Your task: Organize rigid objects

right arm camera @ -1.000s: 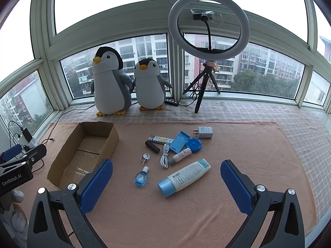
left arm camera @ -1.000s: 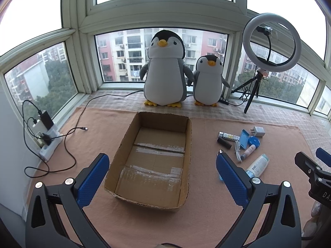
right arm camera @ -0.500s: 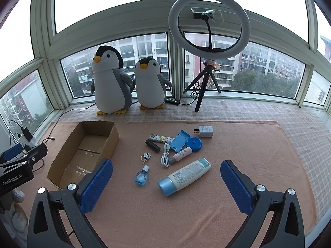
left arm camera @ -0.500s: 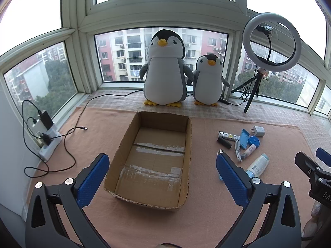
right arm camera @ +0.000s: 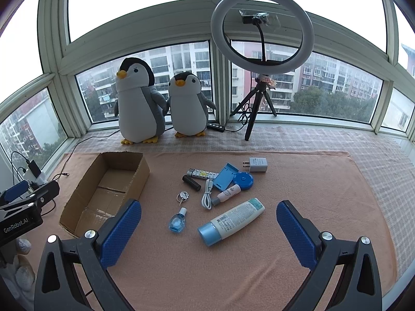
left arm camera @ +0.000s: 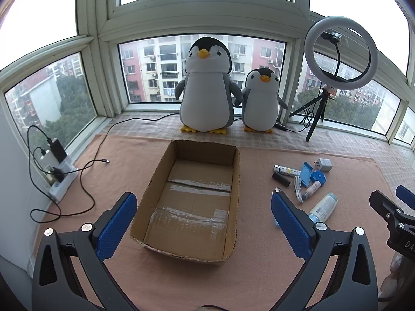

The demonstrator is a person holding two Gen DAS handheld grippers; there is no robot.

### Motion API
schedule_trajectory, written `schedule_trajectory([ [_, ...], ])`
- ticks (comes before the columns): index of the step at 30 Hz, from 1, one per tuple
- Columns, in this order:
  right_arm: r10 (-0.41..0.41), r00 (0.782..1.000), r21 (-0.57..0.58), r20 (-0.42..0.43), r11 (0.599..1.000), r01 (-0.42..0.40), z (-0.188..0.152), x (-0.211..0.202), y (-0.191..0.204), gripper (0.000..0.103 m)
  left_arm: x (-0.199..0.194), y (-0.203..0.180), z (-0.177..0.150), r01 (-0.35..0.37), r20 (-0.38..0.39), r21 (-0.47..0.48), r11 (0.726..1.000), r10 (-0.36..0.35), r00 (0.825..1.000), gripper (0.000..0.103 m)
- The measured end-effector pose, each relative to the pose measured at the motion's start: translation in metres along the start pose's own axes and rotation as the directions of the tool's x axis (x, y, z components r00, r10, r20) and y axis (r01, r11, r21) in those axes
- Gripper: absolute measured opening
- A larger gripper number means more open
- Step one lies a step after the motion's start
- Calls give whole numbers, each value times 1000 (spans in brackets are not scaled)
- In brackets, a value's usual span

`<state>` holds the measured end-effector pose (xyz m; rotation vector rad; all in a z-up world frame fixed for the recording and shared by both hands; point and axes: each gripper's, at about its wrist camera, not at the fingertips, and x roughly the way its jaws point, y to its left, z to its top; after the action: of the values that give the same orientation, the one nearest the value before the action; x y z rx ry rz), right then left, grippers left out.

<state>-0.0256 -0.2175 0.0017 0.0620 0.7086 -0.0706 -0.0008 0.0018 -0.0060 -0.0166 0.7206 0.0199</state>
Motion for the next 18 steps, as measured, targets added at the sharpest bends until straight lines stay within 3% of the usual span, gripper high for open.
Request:
schedule_trajectory([
  [18,-1,1000,2,-12,1000,1,-2,4,-1,103,8,2,-4,-3,-14,3,1000,3,1000,103],
])
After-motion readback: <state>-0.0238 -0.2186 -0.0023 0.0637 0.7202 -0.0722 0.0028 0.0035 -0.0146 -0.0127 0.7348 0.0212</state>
